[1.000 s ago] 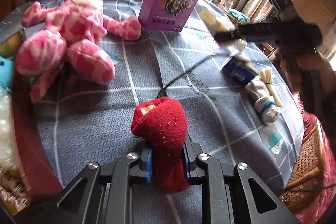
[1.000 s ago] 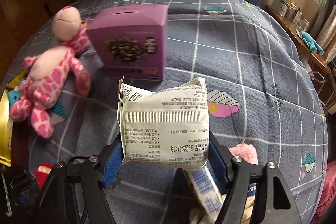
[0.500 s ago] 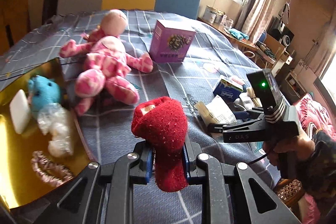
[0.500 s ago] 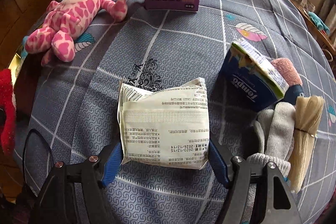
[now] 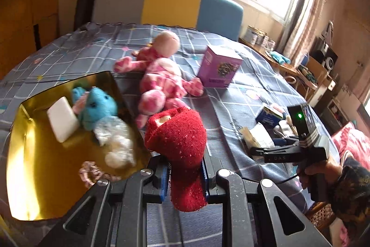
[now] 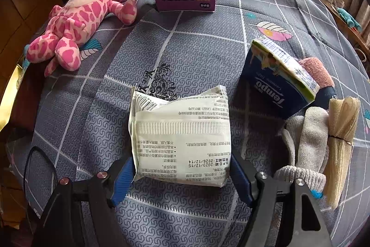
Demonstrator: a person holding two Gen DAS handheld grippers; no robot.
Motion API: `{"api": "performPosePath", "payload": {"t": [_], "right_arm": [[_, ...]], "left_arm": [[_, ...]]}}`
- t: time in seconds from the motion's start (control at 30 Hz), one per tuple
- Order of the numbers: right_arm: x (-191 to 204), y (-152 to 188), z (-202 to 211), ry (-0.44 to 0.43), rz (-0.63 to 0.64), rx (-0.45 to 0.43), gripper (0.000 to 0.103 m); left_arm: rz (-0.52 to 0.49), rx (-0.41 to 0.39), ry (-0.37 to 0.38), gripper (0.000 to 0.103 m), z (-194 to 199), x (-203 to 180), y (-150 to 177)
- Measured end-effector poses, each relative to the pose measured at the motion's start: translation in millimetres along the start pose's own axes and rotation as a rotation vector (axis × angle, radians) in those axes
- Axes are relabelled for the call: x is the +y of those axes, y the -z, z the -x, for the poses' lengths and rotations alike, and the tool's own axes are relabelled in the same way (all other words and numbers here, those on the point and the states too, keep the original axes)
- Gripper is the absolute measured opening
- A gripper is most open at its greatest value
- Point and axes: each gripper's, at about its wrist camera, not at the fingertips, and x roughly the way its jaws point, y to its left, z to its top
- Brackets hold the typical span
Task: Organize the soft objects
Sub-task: 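Carry the red sock into the gold tray and release it while the right gripper carries the packet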
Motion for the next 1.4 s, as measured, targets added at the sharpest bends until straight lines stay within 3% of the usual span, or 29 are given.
{"api": "performPosePath", "payload": {"t": [0.17,0.4,0.6,0.77,0.9,1.0,1.07,1.4], "right_arm": [[0.4,-0.2,-0.6,0.005,0.006,0.0,0.076],[0.2,0.1,-1.0,0.009,0.011,-0.009,0.076],[2.6,0.8,-0.9,0.02,0.017,-0.014,0.076],[4.1,1.2,-1.0,0.023,0.018,-0.018,0.076],[4.3,1.6,-1.2,0.025,0.016,-0.021,0.077],[4.6,2.2,-1.2,0.028,0.013,-0.026,0.077],[4.3,2.6,-1.0,0.031,0.013,-0.028,0.077],[6.1,3.8,-0.4,0.052,0.013,-0.04,0.077]], "left_arm": [[0.105,-0.019,-0.04,0.022,15.5,48.6,-5.9],[0.304,-0.003,-0.163,0.022,24.8,148.8,-2.7],[0.398,0.073,-0.242,0.022,6.3,218.5,-2.1],[0.446,0.123,-0.294,0.023,-20.8,251.1,-13.4],[0.45,0.139,-0.334,0.028,-38.8,263.9,-23.3],[0.453,0.139,-0.351,0.043,-46.0,266.7,-28.9],[0.454,0.111,-0.35,0.062,-42.1,264.4,-30.6],[0.375,0.01,-0.396,0.079,0.0,209.5,-11.5]]}}
